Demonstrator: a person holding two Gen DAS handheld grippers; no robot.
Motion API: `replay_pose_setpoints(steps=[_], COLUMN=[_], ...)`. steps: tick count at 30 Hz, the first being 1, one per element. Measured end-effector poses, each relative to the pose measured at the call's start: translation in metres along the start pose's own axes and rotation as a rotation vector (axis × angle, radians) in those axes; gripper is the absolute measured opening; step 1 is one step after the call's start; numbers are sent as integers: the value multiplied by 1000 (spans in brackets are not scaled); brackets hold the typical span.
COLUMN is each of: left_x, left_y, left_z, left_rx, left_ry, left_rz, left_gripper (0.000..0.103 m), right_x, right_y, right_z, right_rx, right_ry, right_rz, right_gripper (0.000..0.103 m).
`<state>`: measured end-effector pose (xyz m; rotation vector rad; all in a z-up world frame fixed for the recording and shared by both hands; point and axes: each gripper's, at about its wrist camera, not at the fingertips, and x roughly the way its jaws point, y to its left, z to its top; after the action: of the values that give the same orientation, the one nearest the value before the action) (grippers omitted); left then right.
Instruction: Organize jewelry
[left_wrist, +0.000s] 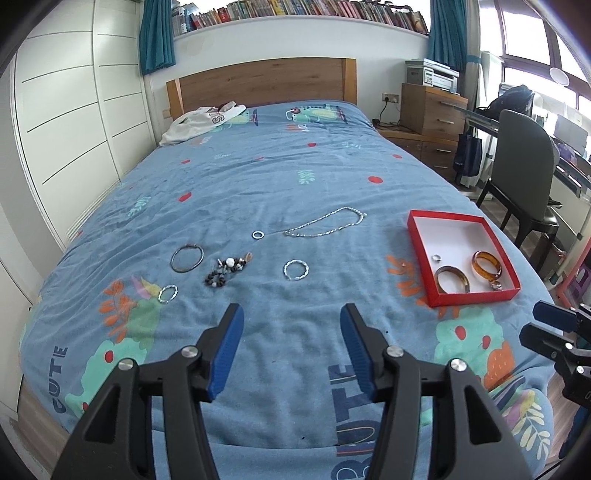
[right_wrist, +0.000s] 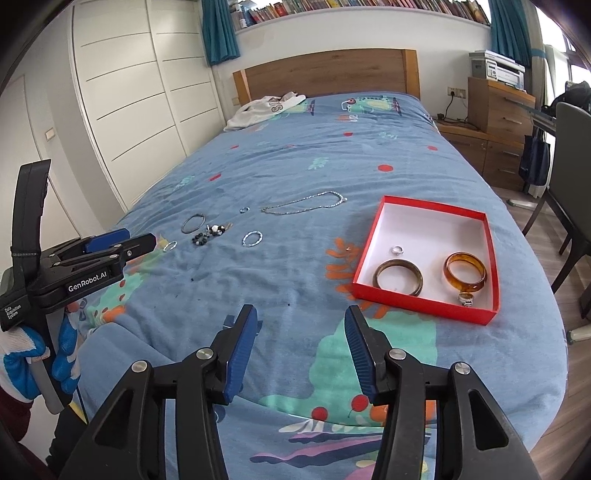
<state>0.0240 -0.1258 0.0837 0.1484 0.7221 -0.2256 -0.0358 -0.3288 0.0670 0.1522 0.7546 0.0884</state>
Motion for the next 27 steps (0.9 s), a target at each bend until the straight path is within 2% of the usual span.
replay_pose_setpoints(steps=[27], left_x=[41], left_y=[49], left_z=[-24], left_rx=[-90], left_ry=[82], left_rz=[4], left_gripper=[53], right_x=[52], right_y=[47], right_z=[4], right_rx=[-47], right_ry=[91], right_rz=[35], right_gripper=[52])
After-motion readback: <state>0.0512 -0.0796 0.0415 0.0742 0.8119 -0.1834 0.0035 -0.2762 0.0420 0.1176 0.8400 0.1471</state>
